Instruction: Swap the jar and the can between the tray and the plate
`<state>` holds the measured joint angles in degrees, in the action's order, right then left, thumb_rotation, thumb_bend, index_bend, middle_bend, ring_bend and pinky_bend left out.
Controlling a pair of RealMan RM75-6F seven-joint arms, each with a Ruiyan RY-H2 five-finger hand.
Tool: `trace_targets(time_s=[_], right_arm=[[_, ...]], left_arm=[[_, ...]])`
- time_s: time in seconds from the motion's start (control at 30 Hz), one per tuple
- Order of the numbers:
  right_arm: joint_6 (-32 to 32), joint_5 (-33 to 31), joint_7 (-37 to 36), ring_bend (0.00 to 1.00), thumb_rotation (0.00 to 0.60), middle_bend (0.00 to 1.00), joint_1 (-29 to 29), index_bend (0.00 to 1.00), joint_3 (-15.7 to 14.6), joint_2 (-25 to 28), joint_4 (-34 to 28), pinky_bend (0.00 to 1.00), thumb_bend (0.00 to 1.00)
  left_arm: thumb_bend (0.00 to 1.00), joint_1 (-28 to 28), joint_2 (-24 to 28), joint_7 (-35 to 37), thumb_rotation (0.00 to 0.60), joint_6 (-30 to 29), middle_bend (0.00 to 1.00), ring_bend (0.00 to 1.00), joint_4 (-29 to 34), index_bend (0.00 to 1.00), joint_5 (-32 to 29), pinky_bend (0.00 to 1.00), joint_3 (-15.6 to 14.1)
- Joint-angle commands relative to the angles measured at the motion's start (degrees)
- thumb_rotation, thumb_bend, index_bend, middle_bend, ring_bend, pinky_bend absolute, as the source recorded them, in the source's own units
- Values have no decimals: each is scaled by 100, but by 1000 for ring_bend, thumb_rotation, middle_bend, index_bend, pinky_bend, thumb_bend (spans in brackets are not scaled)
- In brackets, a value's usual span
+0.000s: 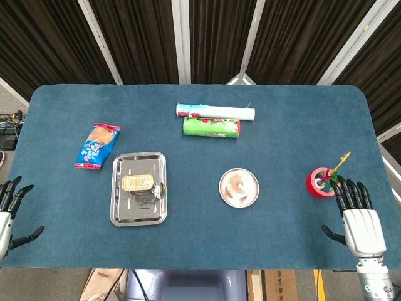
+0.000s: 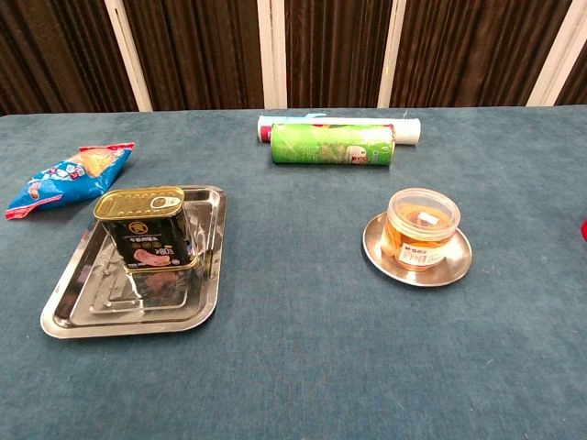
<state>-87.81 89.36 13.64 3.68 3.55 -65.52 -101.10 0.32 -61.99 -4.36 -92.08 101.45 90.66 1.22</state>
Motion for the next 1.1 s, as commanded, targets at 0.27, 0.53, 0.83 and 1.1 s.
trace_targets(time_s=[0.27,0.53,0.83,1.1], right_arm=[[-41,45,-10,0,600,0,-34,0,-32,43,-18,0,0],[76,176,-373,0,600,0,10,0,-116,176,-22,0,0],[237,242,-533,0,600,0,58,0,-210,258,-51,0,0],[253,211,-489,0,600,0,75,0,-191,205,-48,0,0]], left_arm=[[133,24,-4,3,600,-44,0,0,27,169,51,42,-24],[133,24,-7,44,600,-47,0,0,15,169,31,42,-12],[133,62,5,21,600,-98,0,0,55,169,57,42,-31],[133,29,-20,-37,600,-37,0,0,50,169,39,42,-22]])
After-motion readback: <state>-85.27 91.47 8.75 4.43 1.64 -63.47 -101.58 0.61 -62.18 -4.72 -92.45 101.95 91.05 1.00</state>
